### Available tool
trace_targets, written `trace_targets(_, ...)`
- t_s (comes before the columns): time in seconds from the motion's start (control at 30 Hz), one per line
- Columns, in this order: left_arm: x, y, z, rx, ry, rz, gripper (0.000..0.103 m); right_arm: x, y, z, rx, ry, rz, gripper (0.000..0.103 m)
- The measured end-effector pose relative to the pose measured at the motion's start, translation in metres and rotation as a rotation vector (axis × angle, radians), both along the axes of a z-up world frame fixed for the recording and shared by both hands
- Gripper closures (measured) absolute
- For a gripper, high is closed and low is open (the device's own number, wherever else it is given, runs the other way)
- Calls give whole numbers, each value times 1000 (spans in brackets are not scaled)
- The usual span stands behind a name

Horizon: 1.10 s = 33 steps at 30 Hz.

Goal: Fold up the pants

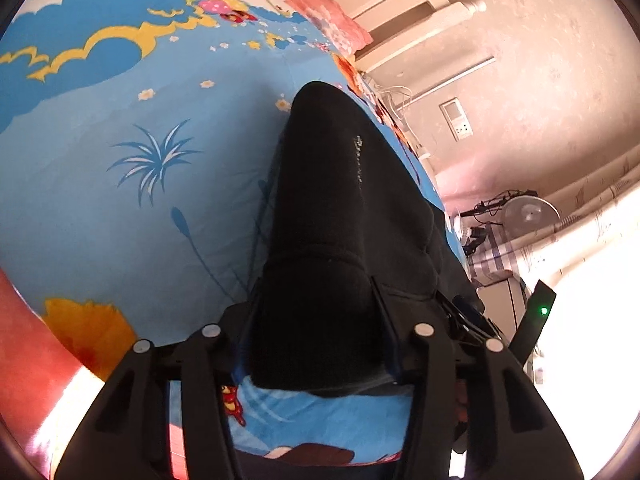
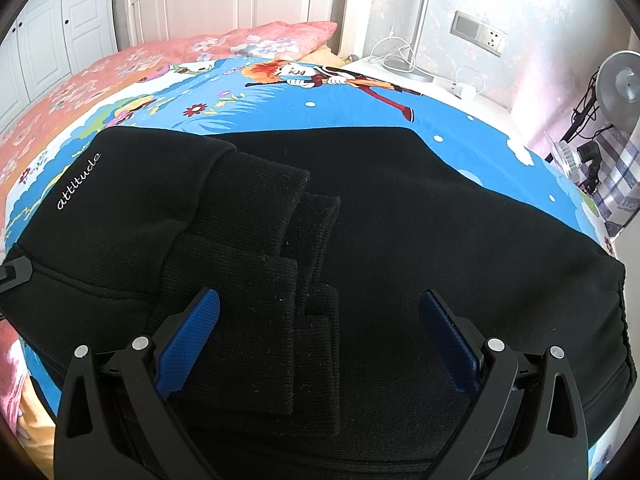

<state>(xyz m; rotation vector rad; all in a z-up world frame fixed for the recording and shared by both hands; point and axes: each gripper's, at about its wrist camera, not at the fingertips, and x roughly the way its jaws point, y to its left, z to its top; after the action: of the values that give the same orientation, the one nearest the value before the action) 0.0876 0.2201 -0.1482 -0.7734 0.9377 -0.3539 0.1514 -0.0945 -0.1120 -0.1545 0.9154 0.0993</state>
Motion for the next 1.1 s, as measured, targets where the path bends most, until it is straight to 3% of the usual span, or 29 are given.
trace_targets(0.17, -1, -8, 7, 100, -10, -12, 60, 9, 2, 23, 28, 1, 33, 7)
trace_targets(0.27, -2, -9, 9, 120, -17, -16, 60, 31, 8, 45, 77, -21, 90, 6)
trace_targets(0.3, -2, -9, 9, 123, -19, -17, 60, 46, 10, 48, 135, 14, 123, 6)
trace_targets(0.33, -2, -8, 9, 125, -18, -15, 52, 58, 10, 47, 172, 49, 144, 6)
trace_targets(0.4, -5, -3, 13, 150, -10, 22, 46, 87, 10, 38, 196, 133, 152, 12)
trace_targets(0.47, -15, -6, 31, 271, -69, 32, 46, 106, 7, 27, 226, 198, 162, 37)
trace_targets(0.5, -22, -13, 44, 373, -124, 30, 46, 116, 6, 19, 240, 246, 175, 52)
trace_targets(0.53, -33, -31, 62, 524, -211, 6, 48, 119, 6, 13, 263, 281, 195, 61)
trace_targets(0.63, -62, -100, 82, 745, -424, -171, 48, 120, 9, 11, 299, 307, 235, 65)
trace_targets(0.73, -78, -164, 75, 858, -559, -323, 55, 112, 13, 14, 282, 304, 262, 76)
trace_targets(0.8, -77, -203, 62, 973, -612, -391, 61, 110, 14, 16, 270, 306, 270, 76)
trace_targets(0.87, -75, -228, 50, 1039, -658, -440, 62, 111, 11, 17, 278, 316, 270, 76)
trace_targets(1.0, -63, -253, 24, 1214, -657, -484, 65, 113, 4, 18, 278, 322, 252, 73)
trace_targets(1.07, -66, -255, 19, 1246, -675, -497, 69, 113, 3, 19, 261, 314, 245, 55)
trace_targets(1.1, -65, -256, 18, 1243, -667, -489, 69, 113, 3, 19, 231, 301, 237, 40)
